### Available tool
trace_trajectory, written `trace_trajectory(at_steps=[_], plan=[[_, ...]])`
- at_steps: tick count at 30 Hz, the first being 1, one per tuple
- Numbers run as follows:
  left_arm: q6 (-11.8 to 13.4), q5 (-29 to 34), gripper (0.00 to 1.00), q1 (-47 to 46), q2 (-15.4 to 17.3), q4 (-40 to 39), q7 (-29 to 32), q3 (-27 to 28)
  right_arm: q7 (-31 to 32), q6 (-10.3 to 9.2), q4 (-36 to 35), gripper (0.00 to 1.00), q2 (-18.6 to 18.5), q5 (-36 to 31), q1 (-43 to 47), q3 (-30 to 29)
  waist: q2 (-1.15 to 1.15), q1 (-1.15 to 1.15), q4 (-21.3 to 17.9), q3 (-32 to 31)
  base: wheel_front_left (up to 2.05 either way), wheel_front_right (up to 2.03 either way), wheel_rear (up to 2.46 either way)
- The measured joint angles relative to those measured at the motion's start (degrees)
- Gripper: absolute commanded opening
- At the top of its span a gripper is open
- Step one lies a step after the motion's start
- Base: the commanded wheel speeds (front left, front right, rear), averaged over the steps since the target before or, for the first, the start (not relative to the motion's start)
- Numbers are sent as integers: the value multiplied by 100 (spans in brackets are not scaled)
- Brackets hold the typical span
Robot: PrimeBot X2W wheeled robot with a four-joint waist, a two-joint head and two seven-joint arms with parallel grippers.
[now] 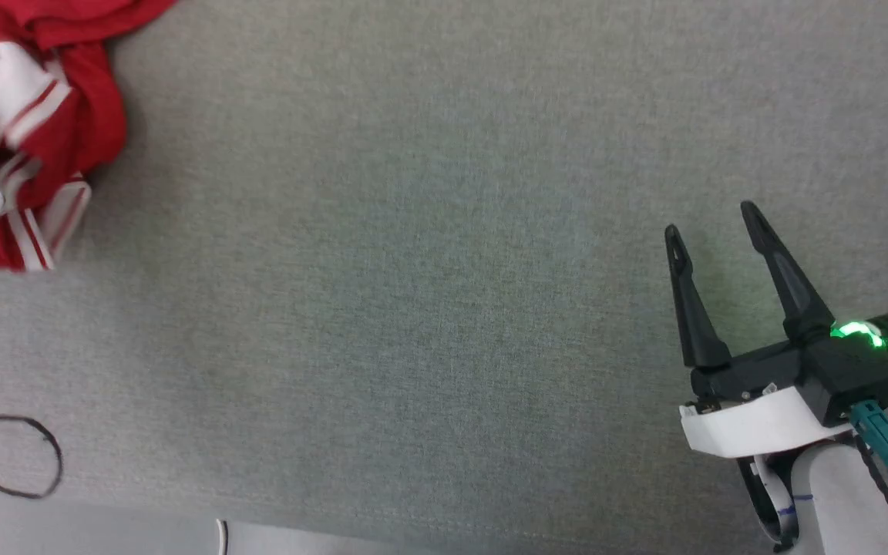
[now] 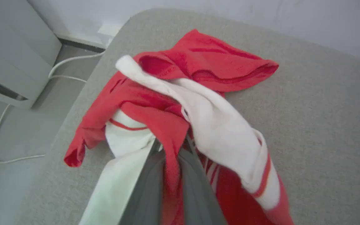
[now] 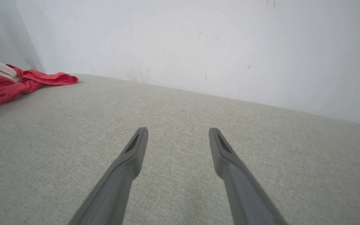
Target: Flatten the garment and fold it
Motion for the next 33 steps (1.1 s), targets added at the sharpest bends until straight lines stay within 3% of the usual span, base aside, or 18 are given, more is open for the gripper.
trace_trajectory(at_steps=[8,16,25,33], plan=[[-1,261,0,-25,151,-678,-1919,-430,-24,0,141,100,1,212,224,-99,0,-1,-42,-756,0,0,0],[-2,665,0,-136,178,-1695,-3429,-791,-25,0,179,100,1,349,388,-236,0,-2,-204,-1462,0,0,0],[-2,912,0,-552,-257,-2833,-3649,-1224,-25,0,163,100,0,465,560,-319,0,-2,-670,-1915,0,0,0],[0,991,0,-573,-735,-3333,-3062,-1929,-25,0,118,100,-1,543,564,-348,0,-1,-1225,-2027,0,0,0]])
